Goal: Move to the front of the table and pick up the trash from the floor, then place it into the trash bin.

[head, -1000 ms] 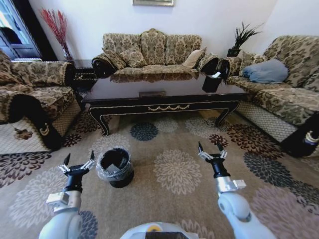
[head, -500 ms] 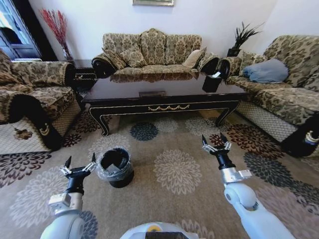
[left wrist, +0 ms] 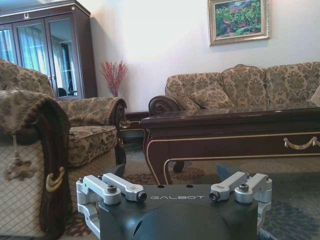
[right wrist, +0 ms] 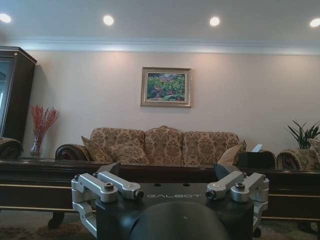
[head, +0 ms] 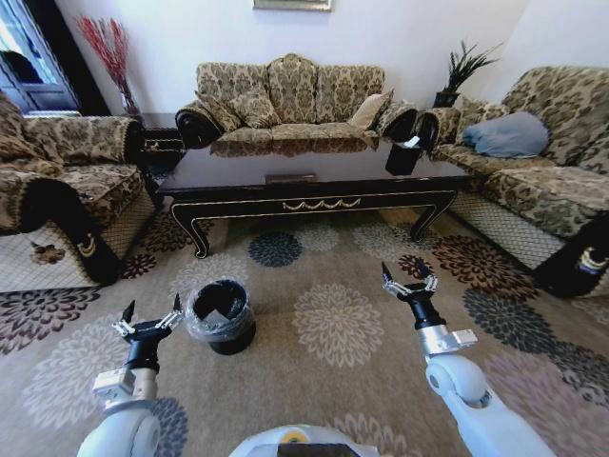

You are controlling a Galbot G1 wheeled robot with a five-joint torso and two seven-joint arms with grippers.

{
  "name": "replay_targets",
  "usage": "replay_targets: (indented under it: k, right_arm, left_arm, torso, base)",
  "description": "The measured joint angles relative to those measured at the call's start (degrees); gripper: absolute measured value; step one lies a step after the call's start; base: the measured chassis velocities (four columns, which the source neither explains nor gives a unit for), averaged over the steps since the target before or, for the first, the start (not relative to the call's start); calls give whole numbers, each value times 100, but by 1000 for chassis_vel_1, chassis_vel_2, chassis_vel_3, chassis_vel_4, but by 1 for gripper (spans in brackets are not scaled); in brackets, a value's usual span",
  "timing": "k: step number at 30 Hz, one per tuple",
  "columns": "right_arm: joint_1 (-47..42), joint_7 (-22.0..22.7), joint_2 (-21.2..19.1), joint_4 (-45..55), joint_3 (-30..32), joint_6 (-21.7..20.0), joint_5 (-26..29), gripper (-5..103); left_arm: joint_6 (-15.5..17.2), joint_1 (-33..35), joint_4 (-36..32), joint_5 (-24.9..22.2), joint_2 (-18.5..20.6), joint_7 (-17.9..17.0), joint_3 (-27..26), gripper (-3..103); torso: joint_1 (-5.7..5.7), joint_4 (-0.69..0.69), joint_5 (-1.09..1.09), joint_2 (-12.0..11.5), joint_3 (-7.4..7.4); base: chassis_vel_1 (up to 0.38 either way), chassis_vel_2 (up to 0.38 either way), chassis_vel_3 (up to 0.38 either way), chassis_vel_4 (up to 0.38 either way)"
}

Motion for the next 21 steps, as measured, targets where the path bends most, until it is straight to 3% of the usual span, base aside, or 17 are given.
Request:
replay_targets:
  k: [21]
  right_arm:
    - [-23, -33, 50, -93, -11, 47, -49, 100]
  left_arm:
    - [-8, 2, 9, 2, -5, 0, 27, 100]
  torso:
    - [-1, 0, 0, 0, 0]
  base:
    - [210, -212, -204, 205]
